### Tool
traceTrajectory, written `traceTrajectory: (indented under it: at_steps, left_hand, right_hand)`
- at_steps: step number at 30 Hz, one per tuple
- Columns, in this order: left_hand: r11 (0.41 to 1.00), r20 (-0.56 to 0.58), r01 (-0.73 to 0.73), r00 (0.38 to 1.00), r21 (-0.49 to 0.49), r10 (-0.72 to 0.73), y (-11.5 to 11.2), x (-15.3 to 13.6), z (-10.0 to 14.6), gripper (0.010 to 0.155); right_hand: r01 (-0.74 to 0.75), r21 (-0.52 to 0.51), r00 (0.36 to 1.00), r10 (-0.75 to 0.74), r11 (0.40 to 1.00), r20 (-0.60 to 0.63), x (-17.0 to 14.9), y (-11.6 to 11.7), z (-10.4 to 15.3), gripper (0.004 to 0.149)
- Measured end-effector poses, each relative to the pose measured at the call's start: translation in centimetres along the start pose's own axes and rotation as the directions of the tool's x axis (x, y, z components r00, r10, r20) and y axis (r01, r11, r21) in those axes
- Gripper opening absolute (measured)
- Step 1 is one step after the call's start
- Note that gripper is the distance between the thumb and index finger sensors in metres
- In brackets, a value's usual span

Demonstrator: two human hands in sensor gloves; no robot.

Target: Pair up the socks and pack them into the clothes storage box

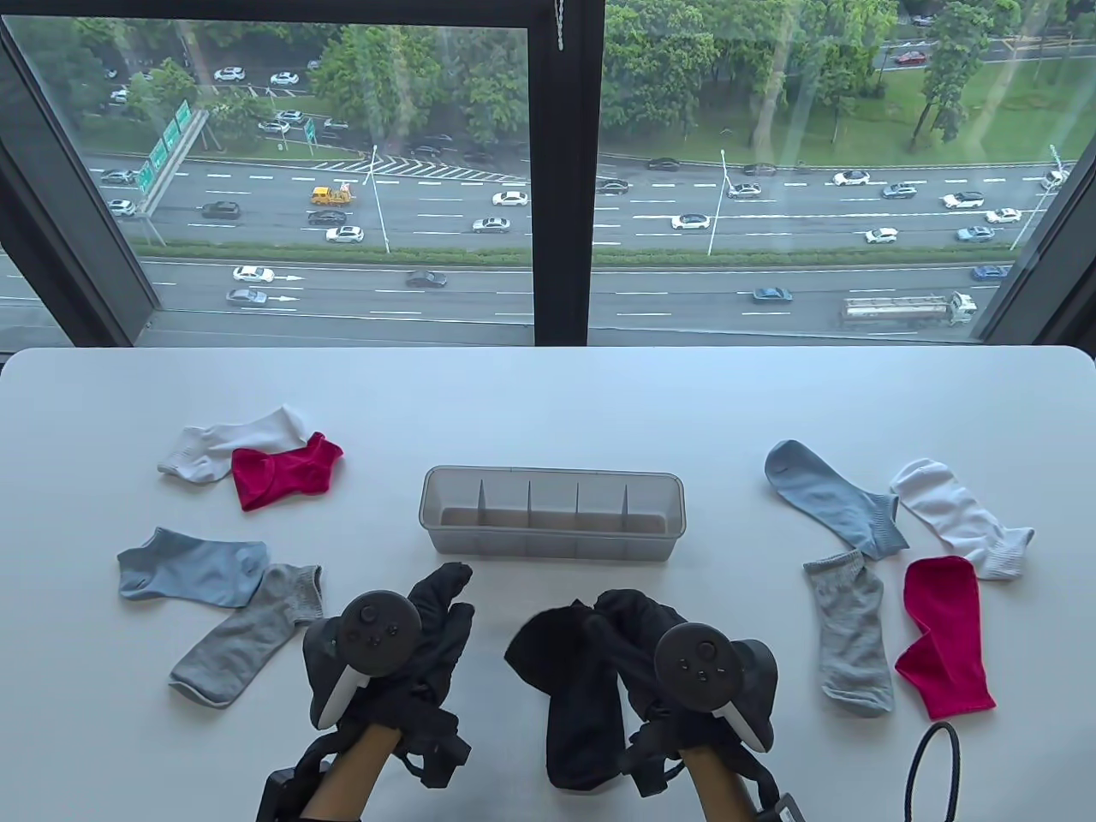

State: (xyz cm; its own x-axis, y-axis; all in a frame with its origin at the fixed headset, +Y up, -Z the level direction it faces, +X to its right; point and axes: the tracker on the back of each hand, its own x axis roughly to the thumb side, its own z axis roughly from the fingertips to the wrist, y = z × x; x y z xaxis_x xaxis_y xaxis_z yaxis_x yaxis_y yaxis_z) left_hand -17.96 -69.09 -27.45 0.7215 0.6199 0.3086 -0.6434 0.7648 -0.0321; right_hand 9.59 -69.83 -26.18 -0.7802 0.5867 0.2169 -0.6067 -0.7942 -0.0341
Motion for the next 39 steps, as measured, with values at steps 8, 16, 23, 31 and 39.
traceTrajectory:
  at_steps: [8, 16, 23, 31, 39]
  left_hand:
    - [0.892, 0.288, 0.206, 0.953, -0.402, -0.090, -5.3, 4.5, 0.4, 0.076]
    - [0.930, 0.318, 0.332, 0.909, -0.159, -0.270, -6.3, 5.4, 0.6, 0.061]
    - [0.992, 0.089, 0.014, 0.996, -0.129, -0.002, -3.6, 2.5, 0.1, 0.041]
    - [0.949, -0.011, -0.258, 0.965, -0.179, 0.261, -2.4, 0.8, -0.5, 0.041]
    - [0.940, -0.017, -0.114, 0.993, -0.320, 0.115, -3.2, 0.9, -0.9, 0.060]
  right_hand:
    - [0.024, 0.028, 0.999, -0.023, 0.999, -0.036, 0.7, 0.7, -0.2, 0.043]
    - [0.155, 0.052, 0.983, -0.149, 0.986, -0.110, 0.7, 1.0, -0.1, 0.051]
    - [0.056, 0.036, 0.995, -0.052, 0.998, -0.082, 0.0, 1.2, 0.0, 0.065]
    - [0.108, 0.296, 0.971, -0.164, 0.949, 0.172, 1.3, 1.7, 0.1, 0.103]
    - [0.111, -0.060, 0.987, -0.102, 0.992, 0.128, 0.5, 0.3, 0.3, 0.042]
